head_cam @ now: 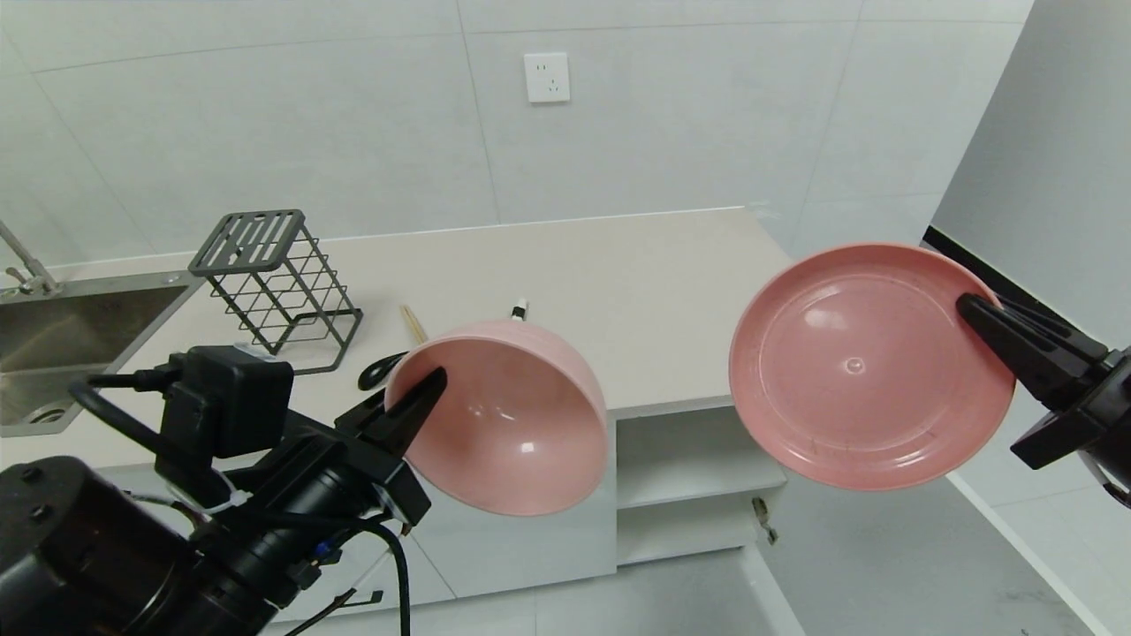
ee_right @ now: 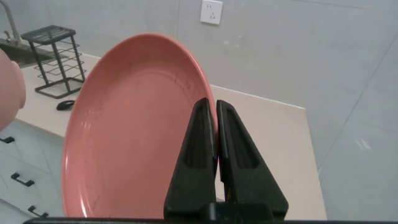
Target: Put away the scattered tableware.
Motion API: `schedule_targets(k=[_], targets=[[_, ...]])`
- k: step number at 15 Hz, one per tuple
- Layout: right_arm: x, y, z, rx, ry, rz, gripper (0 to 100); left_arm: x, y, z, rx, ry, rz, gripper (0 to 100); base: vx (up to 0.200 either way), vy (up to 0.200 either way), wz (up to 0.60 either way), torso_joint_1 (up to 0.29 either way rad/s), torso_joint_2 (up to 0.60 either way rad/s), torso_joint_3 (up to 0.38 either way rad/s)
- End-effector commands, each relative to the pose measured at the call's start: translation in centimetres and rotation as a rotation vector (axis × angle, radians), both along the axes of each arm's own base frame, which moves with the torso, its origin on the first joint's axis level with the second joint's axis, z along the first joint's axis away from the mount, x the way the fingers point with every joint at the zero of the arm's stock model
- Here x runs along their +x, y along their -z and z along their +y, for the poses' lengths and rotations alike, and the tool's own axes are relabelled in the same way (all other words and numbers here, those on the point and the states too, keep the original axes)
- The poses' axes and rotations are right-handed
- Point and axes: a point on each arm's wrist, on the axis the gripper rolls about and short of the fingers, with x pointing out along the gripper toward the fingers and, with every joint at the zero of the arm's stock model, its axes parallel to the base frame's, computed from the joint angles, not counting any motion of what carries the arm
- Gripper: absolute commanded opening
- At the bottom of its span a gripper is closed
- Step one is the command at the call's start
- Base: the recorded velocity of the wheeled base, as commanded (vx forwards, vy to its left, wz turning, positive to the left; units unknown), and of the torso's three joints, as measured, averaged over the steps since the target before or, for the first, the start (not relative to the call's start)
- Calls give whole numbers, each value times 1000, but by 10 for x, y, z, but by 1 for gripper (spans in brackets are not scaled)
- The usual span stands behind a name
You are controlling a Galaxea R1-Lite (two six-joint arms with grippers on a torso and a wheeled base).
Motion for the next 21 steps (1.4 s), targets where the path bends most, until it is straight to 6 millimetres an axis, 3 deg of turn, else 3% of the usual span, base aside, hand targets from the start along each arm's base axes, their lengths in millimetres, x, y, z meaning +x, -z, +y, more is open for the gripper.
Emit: schedule_targets(k=[1, 15, 21], targets=[[0, 1, 0, -2, 0, 3, 0, 0, 2, 0, 7, 0, 10, 0, 0, 0, 0, 0, 0, 0], [3, 5, 5, -9, -19, 25, 0, 1, 13, -1, 30, 1, 55, 0, 0, 0, 0, 0, 0, 0], [3, 8, 5, -14, -19, 41, 0, 0, 13, 0, 31, -1, 57, 0, 0, 0, 0, -113, 226, 108]])
